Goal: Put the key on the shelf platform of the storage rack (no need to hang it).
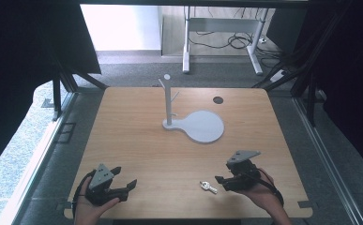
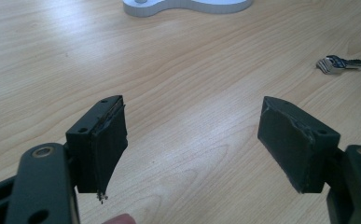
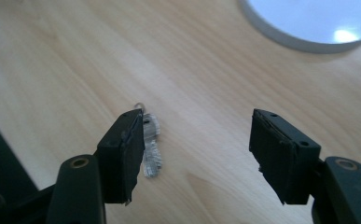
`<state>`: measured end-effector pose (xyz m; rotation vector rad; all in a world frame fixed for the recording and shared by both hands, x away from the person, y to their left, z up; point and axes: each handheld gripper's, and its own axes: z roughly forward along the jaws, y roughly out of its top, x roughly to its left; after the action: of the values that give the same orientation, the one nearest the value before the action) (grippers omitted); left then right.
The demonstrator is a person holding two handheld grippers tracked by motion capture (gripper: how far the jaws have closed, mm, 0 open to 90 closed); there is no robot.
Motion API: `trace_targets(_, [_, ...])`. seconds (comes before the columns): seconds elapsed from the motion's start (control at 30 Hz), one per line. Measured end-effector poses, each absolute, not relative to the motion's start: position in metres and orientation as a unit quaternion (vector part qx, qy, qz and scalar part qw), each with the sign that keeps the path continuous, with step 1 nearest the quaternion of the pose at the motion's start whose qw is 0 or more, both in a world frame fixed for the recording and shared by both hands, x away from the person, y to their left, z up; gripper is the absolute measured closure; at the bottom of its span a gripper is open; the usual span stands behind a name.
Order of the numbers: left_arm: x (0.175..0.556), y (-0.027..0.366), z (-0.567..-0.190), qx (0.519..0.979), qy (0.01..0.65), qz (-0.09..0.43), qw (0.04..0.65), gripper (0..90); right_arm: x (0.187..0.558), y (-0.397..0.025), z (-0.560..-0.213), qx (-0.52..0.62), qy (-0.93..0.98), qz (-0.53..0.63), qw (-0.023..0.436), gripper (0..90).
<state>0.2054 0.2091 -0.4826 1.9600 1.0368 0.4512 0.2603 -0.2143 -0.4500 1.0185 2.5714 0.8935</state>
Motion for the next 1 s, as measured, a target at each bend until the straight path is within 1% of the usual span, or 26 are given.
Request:
trace_targets(0.2, [0.206,0.211,-0.484,0.783,0.417,0.180,0.424,24.1,0.258,-0.197,-0.459,0.323,0.898,0.280,0.103,37.4])
trace_targets(1.0, [0.207,0.210,-0.486,0.786,0.417,0.178,0.420,24.2,0.260,-0.166,-0.482,0.283,0.929,0.224,0.078,38.9])
